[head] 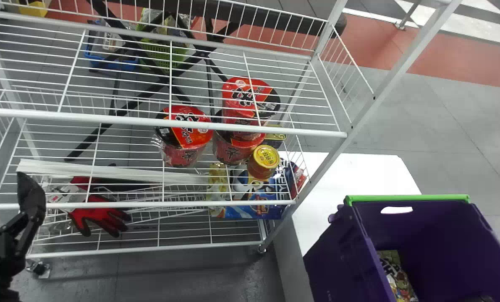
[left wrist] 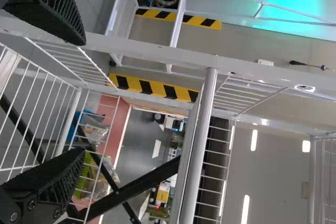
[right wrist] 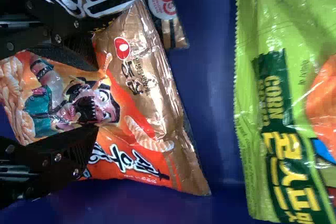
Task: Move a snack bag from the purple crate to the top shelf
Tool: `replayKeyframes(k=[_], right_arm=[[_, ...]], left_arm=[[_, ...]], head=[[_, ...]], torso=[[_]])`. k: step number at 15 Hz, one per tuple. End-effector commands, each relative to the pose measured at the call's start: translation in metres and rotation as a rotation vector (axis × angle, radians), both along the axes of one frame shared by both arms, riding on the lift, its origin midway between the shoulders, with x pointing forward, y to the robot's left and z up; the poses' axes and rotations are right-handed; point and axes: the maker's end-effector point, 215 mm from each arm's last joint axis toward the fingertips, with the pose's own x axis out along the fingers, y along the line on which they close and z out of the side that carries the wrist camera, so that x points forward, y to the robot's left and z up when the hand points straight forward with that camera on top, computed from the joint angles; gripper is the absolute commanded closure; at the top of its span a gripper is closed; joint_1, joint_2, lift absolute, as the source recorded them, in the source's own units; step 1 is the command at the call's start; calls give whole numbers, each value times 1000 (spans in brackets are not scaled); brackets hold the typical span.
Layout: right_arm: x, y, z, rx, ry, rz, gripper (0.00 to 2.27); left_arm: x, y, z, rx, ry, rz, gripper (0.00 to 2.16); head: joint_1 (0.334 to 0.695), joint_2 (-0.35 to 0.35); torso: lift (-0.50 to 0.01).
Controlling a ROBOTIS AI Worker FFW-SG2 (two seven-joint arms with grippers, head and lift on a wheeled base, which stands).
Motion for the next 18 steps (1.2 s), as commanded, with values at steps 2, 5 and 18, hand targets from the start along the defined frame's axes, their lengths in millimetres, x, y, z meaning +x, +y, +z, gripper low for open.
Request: replayKeyframes(k=[2,5,18], right_arm=[[-7,-6,3,-32,21,16,400],[-7,-8,0,-40,15,29,407],[-15,-1,20,-11,-11,-112,2111]], left_arm=[[-1,0,0,-1,-2,2,90],[-1,1,1,-2,-9,4,90],[-1,4,3,-9,-21,10,90]], head=[[695,-350],[695,-350],[695,-350]], torso=[[-457],[-457],[-436]])
